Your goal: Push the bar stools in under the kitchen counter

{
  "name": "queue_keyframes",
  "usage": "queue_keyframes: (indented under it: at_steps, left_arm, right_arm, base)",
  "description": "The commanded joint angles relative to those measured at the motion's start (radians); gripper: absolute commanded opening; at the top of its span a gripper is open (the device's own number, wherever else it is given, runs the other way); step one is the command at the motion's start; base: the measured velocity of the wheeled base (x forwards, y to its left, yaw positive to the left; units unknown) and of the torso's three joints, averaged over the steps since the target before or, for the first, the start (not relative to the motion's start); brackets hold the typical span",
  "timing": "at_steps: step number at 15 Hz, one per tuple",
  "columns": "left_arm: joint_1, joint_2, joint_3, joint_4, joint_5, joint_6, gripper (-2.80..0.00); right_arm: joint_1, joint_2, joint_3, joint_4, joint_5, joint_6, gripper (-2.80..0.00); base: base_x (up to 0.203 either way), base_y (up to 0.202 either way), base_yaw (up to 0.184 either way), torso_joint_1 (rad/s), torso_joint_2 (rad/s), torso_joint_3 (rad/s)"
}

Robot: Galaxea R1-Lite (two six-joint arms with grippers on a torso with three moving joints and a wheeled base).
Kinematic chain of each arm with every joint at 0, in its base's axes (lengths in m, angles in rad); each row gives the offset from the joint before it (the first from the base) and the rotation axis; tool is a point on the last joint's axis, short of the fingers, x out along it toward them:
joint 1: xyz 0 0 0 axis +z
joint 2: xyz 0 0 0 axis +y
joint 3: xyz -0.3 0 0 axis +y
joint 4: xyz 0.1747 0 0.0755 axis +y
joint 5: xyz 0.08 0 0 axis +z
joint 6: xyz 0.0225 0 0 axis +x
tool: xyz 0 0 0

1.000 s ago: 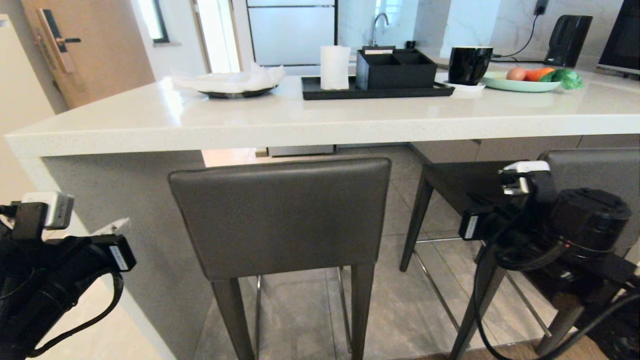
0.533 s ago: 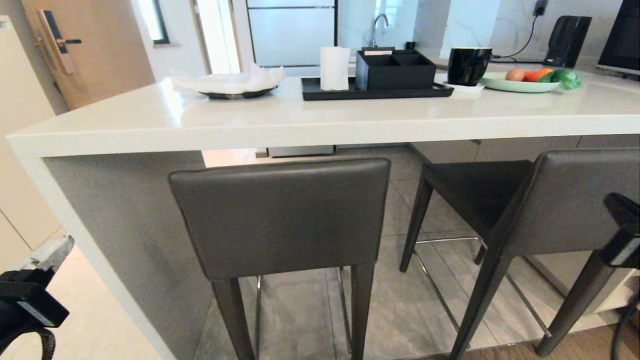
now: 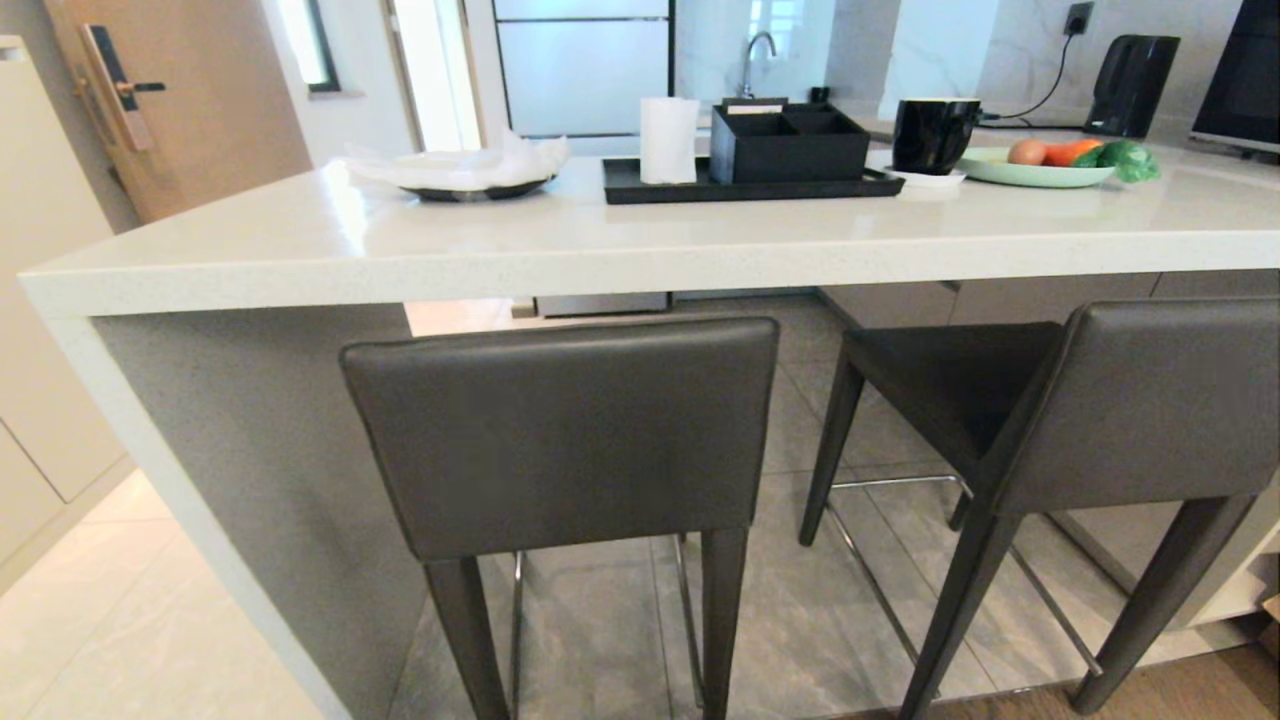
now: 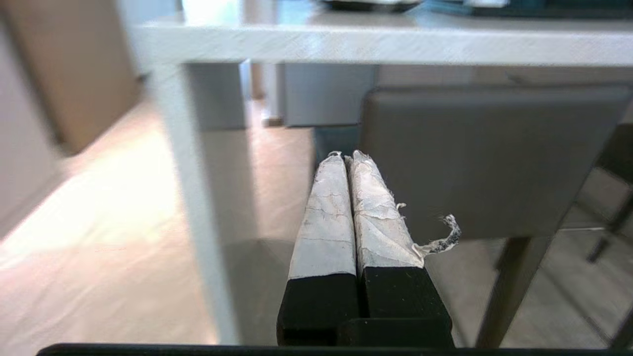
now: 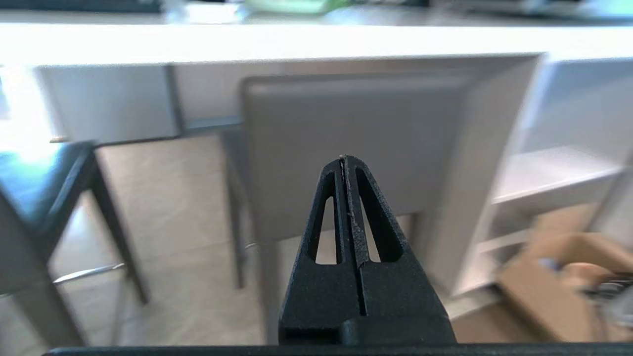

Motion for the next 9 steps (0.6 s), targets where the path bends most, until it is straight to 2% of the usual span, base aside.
queue_keyframes:
  at_steps: [1,3,5,6,7,9]
  left_arm:
    - [0.021,-0.117,-0.049,0.134,0.002,0.004,-2.80]
    - [0.016,-0.154,-0.014,0.158,0.007,0.010,-2.80]
    - [0.013,-0.201,0.043,0.160,0.011,0.036,-2.80]
    - [0.012,-0.244,0.094,0.158,0.001,0.070,-2.80]
    - [0.011,-0.258,0.162,0.146,-0.004,0.113,-2.80]
    - [0.009,-0.265,0.274,0.073,0.000,0.154,-2.80]
  right_arm:
    - [-0.008,-0.077,-0.107,0.051,-0.008,-0.049,-2.80]
    - [-0.048,-0.077,-0.168,0.091,-0.007,-0.090,-2.80]
    - [-0.151,-0.085,-0.186,0.119,0.041,-0.095,-2.80]
    - [-0.167,-0.092,-0.188,0.127,0.094,-0.095,-2.80]
    - [-0.166,-0.098,-0.191,0.130,0.111,-0.088,-2.80]
    - [-0.146,-0.152,-0.193,0.158,0.183,-0.073,-2.80]
  base:
    - [0.000,0.000,0.000,0.000,0.00,0.000]
    - [0.000,0.000,0.000,0.000,0.00,0.000]
    - [0.000,0.000,0.000,0.000,0.00,0.000]
    - [0.000,0.000,0.000,0.000,0.00,0.000]
    - [0.000,0.000,0.000,0.000,0.00,0.000]
    - [0.000,0.000,0.000,0.000,0.00,0.000]
